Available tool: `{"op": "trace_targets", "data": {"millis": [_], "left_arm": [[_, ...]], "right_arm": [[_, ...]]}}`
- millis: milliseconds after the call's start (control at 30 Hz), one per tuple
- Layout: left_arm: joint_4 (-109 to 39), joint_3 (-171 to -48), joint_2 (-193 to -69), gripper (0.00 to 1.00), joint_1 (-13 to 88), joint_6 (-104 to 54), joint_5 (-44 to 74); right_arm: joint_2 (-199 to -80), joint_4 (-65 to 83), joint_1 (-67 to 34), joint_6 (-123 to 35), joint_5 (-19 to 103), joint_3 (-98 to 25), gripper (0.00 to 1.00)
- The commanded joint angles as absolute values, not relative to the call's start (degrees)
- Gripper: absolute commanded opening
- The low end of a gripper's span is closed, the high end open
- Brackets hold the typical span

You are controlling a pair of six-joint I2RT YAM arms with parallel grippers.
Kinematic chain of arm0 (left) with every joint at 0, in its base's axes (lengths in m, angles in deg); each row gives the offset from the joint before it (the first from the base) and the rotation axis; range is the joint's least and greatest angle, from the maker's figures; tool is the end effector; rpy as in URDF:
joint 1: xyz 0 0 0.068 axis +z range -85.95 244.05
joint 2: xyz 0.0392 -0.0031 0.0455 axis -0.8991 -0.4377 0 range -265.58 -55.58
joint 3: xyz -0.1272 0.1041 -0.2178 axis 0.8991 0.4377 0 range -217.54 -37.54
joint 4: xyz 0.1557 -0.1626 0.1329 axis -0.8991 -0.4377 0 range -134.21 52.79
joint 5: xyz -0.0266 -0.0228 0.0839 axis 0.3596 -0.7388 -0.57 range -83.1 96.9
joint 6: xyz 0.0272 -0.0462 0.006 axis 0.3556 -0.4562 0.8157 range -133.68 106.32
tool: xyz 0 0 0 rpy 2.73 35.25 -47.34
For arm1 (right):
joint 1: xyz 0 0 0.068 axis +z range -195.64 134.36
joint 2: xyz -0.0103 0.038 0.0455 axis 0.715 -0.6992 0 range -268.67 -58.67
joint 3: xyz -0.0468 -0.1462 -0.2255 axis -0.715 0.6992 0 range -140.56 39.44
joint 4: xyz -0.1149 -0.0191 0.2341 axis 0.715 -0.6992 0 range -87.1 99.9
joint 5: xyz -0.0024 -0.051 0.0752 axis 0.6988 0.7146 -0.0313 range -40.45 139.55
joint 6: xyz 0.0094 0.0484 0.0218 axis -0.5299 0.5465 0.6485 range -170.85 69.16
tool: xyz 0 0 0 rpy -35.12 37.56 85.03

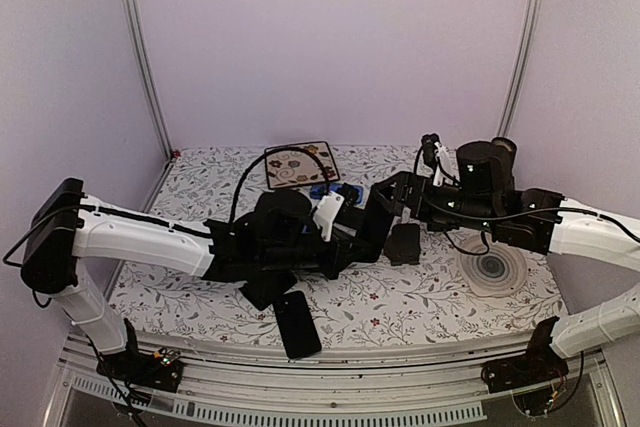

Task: Place the phone on the phone stand
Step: Pass from the left arm to the right

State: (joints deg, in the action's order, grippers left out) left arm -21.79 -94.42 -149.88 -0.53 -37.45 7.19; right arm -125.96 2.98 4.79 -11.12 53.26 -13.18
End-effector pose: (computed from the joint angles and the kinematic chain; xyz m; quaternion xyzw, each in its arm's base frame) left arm 0.1597 -0.3365 0.2346 0.2903 0.7765 -0.3912 0.3996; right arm 0.1751 0.2083 0.3127 -0.0590 0.8247 0.3789 0.4157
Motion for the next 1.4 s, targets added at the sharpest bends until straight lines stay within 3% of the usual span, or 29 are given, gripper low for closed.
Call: {"op": "trace_targets", "data": {"millis": [0,233,467,600,667,733,767,833,933,1033,1367], "left_arm": [[-18.5,-98.7,-151.3,0.0,-2.6,-36.3,4.9],[-18.2,-100.3,-153.4,0.0,-3.8,-36.8,3.3],[-18.8,-100.6,-154.3,0.0,-4.0,-37.1,1.6],[-19.3,-100.8,-154.5,0.0,-4.0,-37.1,1.7],[-19.5,-100.5,-154.4,0.1,-4.0,-37.2,1.3],[-19.7,-100.1,-154.1,0.38,-3.9,-37.6,0.5],[-19.8,-99.7,-154.0,0.45,-3.9,-37.9,0.0],[-19.9,-98.7,-153.3,0.71,-4.0,-38.6,-1.3],[-20.0,-96.7,-151.6,0.9,-4.1,-39.7,-2.9],[-20.1,-94.5,-149.4,0.97,-4.1,-41.0,-5.0],[-25.5,-89.1,-141.5,0.97,-3.7,-42.2,-13.6]], "right_arm": [[-127.0,2.6,5.4,-9.1,56.9,-13.6,0.99],[-126.2,2.3,5.4,-7.6,58.5,-12.4,0.93],[-126.4,2.6,5.4,-7.0,58.3,-11.8,0.7],[-126.7,2.3,5.4,-7.4,58.7,-12.0,0.48],[-126.8,2.0,5.4,-7.8,59.5,-12.2,0.39],[-126.9,1.4,5.4,-8.2,60.4,-12.5,0.32],[-126.9,1.1,5.4,-8.8,60.9,-12.9,0.29],[-127.3,0.3,5.3,-9.7,62.0,-13.8,0.25],[-128.2,-1.4,4.8,-11.9,64.0,-15.5,0.22],[-129.0,-2.2,3.7,-14.0,65.1,-16.5,0.21],[-132.4,-2.8,2.9,-18.7,77.3,-17.7,0.2]]}}
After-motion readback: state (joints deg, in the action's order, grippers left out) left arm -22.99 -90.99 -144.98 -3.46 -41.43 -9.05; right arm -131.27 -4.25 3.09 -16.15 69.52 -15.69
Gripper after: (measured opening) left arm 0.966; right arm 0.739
